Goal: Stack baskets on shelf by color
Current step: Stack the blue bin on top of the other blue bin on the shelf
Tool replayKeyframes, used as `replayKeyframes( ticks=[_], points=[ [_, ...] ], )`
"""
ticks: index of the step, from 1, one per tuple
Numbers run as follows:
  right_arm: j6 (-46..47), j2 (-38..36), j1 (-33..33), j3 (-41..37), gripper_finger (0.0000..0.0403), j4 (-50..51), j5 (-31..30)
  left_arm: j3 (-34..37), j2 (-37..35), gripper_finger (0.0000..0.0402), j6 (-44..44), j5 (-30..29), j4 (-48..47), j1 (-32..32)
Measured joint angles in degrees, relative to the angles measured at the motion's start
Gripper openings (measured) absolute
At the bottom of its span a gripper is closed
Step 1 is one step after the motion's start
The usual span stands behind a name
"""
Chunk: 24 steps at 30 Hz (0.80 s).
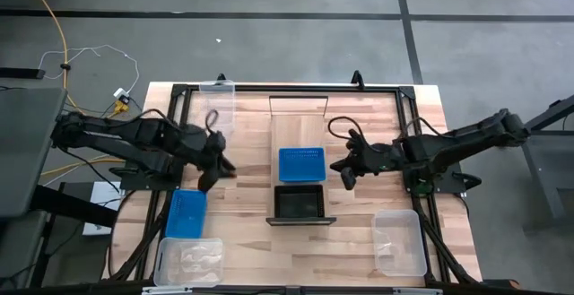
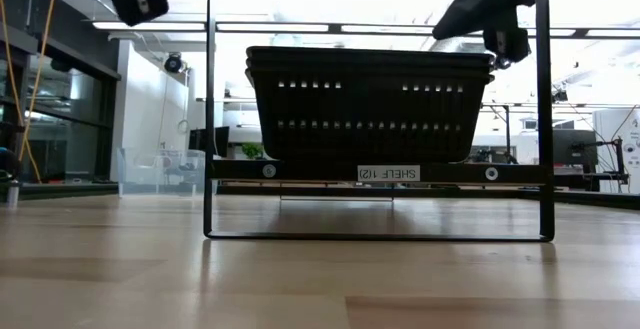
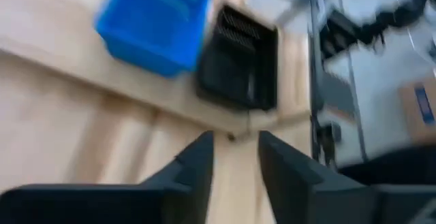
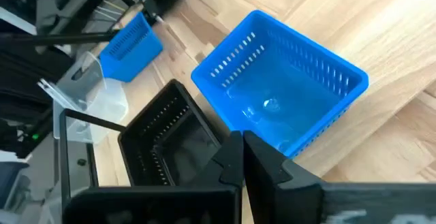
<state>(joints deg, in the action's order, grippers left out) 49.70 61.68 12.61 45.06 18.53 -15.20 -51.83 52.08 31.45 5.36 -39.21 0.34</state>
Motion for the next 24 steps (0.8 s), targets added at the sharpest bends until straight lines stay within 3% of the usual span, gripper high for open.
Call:
replayKeyframes(
  ticks=[5,9,15,24],
  points=[
    [-0.9,0.5,-0.4,-0.4,0.0000,-2.0,-0.1,0.0,6.1,0.0191,-0.1,2.6,-9.9,5.8],
    [-1.3,1.0,-0.6,-0.4,0.0000,-2.5,0.2,0.0,11.9,0.0233,-1.5,2.5,-22.0,10.3],
    [-1.7,1.0,-0.6,-0.4,0.0000,-2.3,0.1,0.0,18.8,0.0241,-2.2,-4.4,-36.9,14.9],
    [-2.2,1.0,-0.6,-0.4,0.0000,-2.9,-0.8,6.3,21.9,0.0239,-2.1,-0.5,-32.3,16.4]
  ],
)
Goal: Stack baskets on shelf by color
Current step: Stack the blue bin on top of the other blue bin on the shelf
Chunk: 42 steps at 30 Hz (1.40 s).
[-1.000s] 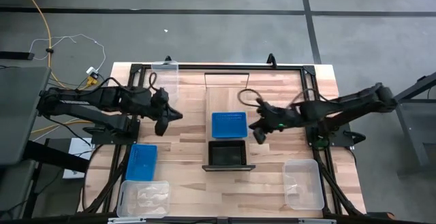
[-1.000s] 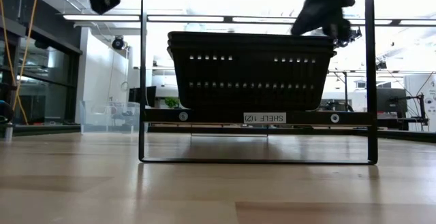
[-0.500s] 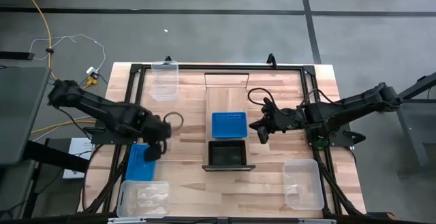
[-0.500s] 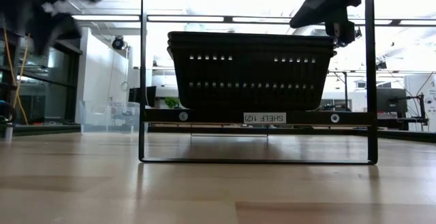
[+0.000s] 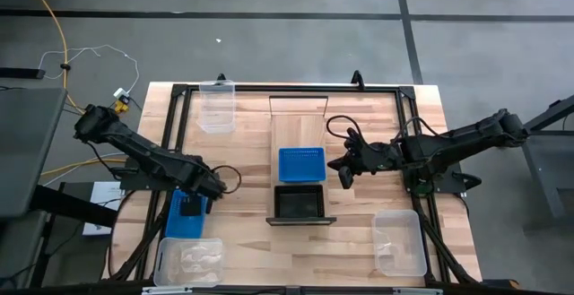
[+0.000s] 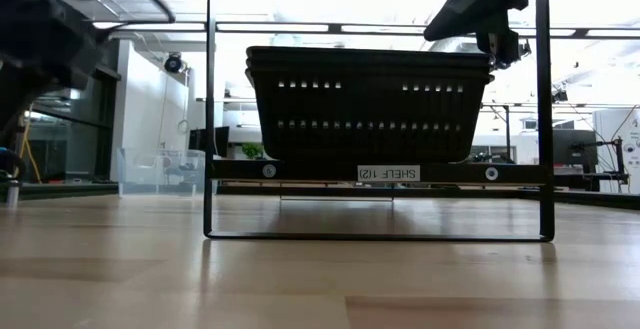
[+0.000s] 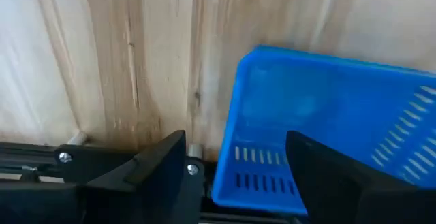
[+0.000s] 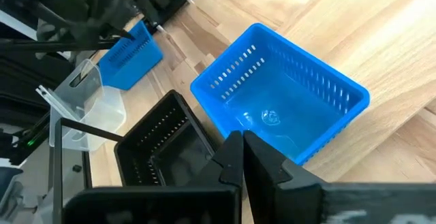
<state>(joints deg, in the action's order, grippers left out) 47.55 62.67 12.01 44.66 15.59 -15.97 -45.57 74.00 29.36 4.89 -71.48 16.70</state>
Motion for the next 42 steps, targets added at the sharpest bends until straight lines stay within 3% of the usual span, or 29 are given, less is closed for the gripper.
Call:
replayKeyframes(
  ticks=[17,20,25,28,33,38,42],
  points=[
    [0.0,0.0,0.0,0.0,0.0000,-0.1,0.0,8.1,0.1,0.0230,0.1,3.1,9.2,0.2],
    [0.0,0.0,0.0,0.0,0.0000,-0.1,0.0,8.6,0.1,0.0180,0.1,3.1,9.2,0.2],
    [0.0,0.0,0.0,0.0,0.0000,-0.1,-0.1,8.4,0.4,0.0024,2.5,4.2,9.1,0.2],
    [0.0,0.0,0.0,0.0,0.0000,-0.1,-0.1,6.9,0.4,0.0015,3.2,4.1,7.6,0.1],
    [0.0,0.0,0.0,0.0,0.0000,0.0,-0.2,0.6,-1.8,0.0003,3.7,-1.7,-0.2,-2.3],
    [0.0,0.0,0.0,0.0,0.0000,-0.1,-0.3,-8.3,-7.8,0.0001,8.3,-14.9,-6.7,-7.7],
    [0.3,0.0,0.0,0.0,0.0000,-0.4,-0.5,-14.5,-13.9,0.0000,18.3,-26.4,-5.6,-12.7]
  ],
)
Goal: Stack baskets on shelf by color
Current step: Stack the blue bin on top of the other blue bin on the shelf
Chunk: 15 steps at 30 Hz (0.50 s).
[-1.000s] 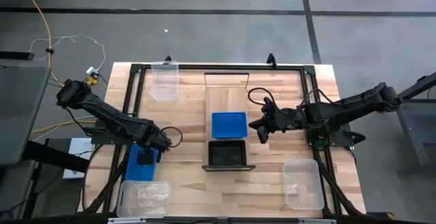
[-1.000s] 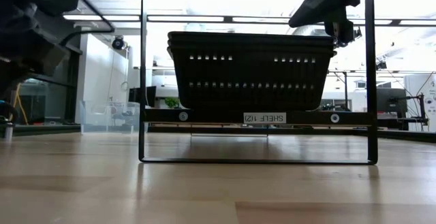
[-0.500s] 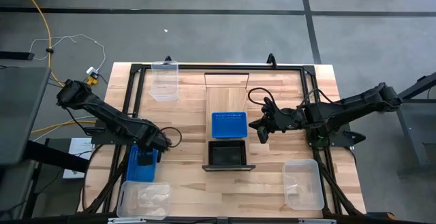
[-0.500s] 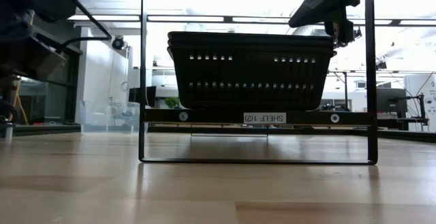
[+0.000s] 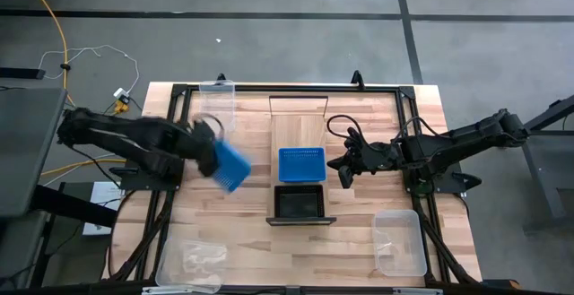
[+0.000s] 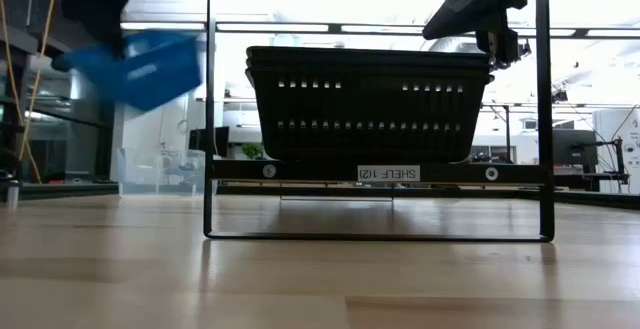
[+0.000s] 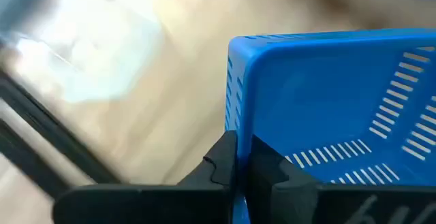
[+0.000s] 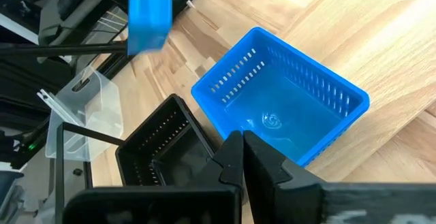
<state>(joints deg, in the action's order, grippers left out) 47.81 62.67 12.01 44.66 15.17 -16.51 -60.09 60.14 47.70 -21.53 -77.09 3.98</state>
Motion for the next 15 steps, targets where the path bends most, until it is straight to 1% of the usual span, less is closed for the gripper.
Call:
replayKeyframes(
  ticks=[2,4,6,8,10,13,15],
  points=[
    [0.7,0.0,0.0,0.0,0.0000,0.0,-0.2,-1.7,-2.9,0.0000,6.0,-4.1,4.1,-1.8],
    [1.2,0.0,0.0,0.0,0.0000,0.0,-0.9,-1.9,-5.6,0.0000,10.8,-7.2,10.1,-2.6],
    [1.2,0.0,0.0,0.0,0.0000,0.0,-1.1,-1.6,-7.3,0.0000,13.8,-9.2,16.7,-2.5],
    [1.2,0.0,0.0,0.0,0.0000,0.0,-1.5,-1.1,-7.5,0.0000,16.0,-11.2,22.2,-1.5],
    [1.3,-0.1,0.0,0.0,0.0000,0.0,-2.6,-0.7,-6.0,0.0000,18.6,-13.8,27.5,0.5],
    [3.0,-0.6,0.0,0.0,0.0000,0.1,-5.7,-0.7,-1.1,0.0000,22.1,-18.0,35.9,3.9],
    [3.2,-1.4,0.0,0.0,0.0000,-0.1,-7.8,-0.7,3.2,0.0000,23.9,-18.6,42.1,5.7]
  ],
)
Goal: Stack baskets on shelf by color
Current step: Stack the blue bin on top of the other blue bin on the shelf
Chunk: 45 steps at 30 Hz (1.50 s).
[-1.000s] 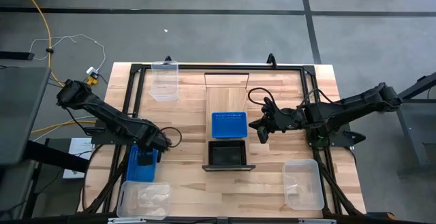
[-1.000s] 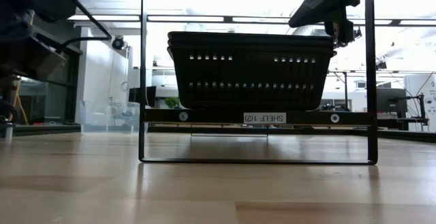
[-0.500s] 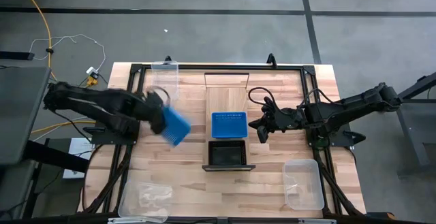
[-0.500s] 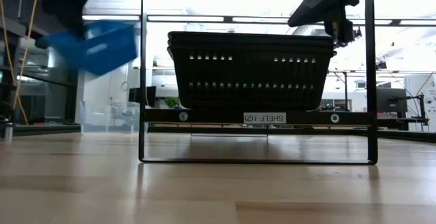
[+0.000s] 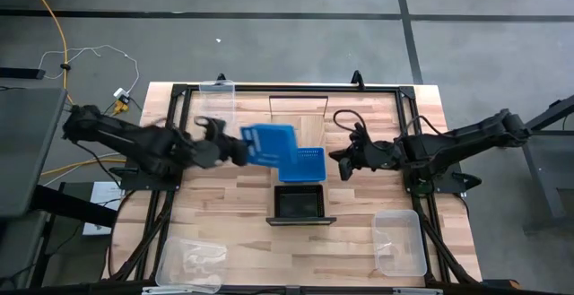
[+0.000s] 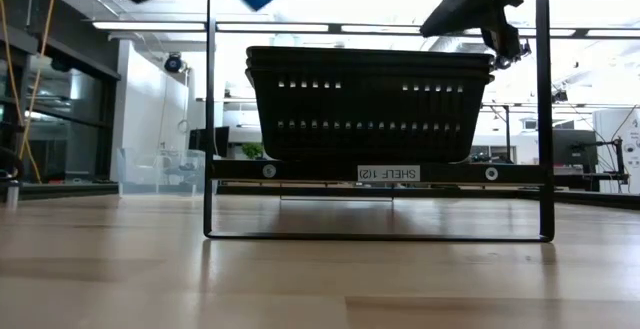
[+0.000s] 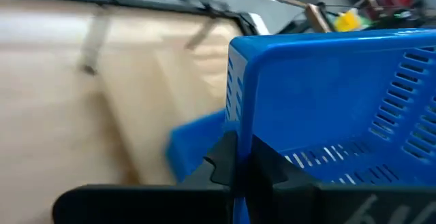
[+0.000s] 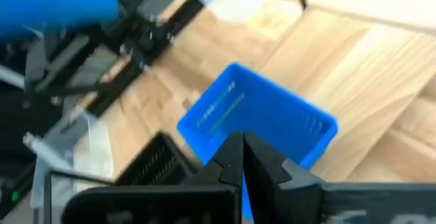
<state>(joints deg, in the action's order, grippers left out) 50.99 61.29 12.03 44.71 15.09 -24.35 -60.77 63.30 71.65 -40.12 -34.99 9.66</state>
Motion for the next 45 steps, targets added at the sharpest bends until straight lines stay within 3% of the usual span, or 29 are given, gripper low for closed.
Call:
replayKeyframes(
  ticks=[7,14,23,30,34,37,45],
  points=[
    [0.6,-4.2,0.0,0.0,0.0000,4.1,-5.2,-2.8,12.5,0.0000,12.9,-0.4,11.4,2.2],
    [0.6,-8.4,-0.1,0.0,0.0000,9.3,-8.6,-8.5,19.6,0.0000,11.5,-0.3,11.4,0.5],
    [0.6,-10.3,-0.9,0.0,0.0000,14.2,-8.4,-16.8,28.6,0.0000,7.7,2.9,12.5,-1.4],
    [1.1,-10.4,-0.9,0.0,0.0000,17.5,-7.9,-16.9,31.0,0.0000,21.0,5.2,2.9,-1.5],
    [1.1,-10.4,-0.9,0.0,0.0000,18.6,-7.8,-16.8,32.0,0.0000,20.6,8.2,-3.7,-1.9],
    [1.1,-10.4,-0.9,0.0,0.0000,18.9,-7.8,-17.0,32.0,0.0000,21.3,10.6,-4.8,-2.9],
    [1.1,-10.4,-0.9,0.0,0.0000,19.0,-8.0,-16.9,32.1,0.0000,13.5,16.1,-5.2,-7.1]
  ],
)
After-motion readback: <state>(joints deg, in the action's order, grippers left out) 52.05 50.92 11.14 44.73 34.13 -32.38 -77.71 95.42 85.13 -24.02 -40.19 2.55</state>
